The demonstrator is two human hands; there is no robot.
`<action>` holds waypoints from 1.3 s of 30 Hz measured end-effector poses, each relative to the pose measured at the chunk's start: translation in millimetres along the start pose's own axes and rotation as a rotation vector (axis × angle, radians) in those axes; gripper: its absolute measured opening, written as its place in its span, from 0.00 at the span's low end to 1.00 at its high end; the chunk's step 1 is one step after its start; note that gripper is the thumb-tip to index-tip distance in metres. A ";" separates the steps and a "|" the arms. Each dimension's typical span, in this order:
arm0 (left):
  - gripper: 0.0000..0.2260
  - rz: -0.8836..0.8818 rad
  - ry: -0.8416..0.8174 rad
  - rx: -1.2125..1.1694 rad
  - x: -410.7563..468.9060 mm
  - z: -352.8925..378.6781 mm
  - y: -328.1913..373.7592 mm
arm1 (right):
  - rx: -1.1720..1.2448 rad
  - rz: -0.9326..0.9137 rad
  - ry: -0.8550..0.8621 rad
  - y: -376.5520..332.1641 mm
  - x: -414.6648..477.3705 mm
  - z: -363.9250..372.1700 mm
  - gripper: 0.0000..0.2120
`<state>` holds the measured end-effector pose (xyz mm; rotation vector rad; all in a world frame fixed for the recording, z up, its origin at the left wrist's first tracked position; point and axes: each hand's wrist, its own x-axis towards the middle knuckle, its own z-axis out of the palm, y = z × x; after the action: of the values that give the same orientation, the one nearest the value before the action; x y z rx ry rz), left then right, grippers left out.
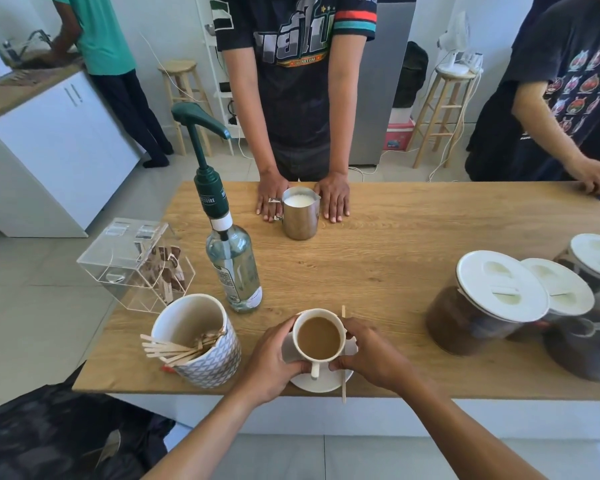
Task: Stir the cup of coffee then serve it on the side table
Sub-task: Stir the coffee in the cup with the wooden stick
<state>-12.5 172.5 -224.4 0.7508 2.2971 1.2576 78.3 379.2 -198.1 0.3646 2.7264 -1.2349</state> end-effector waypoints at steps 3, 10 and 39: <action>0.36 -0.003 -0.003 -0.015 -1.1 1.4 -0.3 | 0.012 0.013 -0.010 2.9 0.9 2.8 0.33; 0.37 -0.001 0.008 -0.043 -2.3 1.0 1.1 | 0.050 0.029 -0.013 2.9 1.5 4.4 0.33; 0.21 0.000 0.185 0.146 -10.7 -3.1 -25.4 | 0.148 0.220 0.162 34.9 -2.8 2.0 0.13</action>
<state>-12.6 152.5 -243.6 0.7084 2.5609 1.2138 90.4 399.4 -224.0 0.7904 2.6378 -1.4026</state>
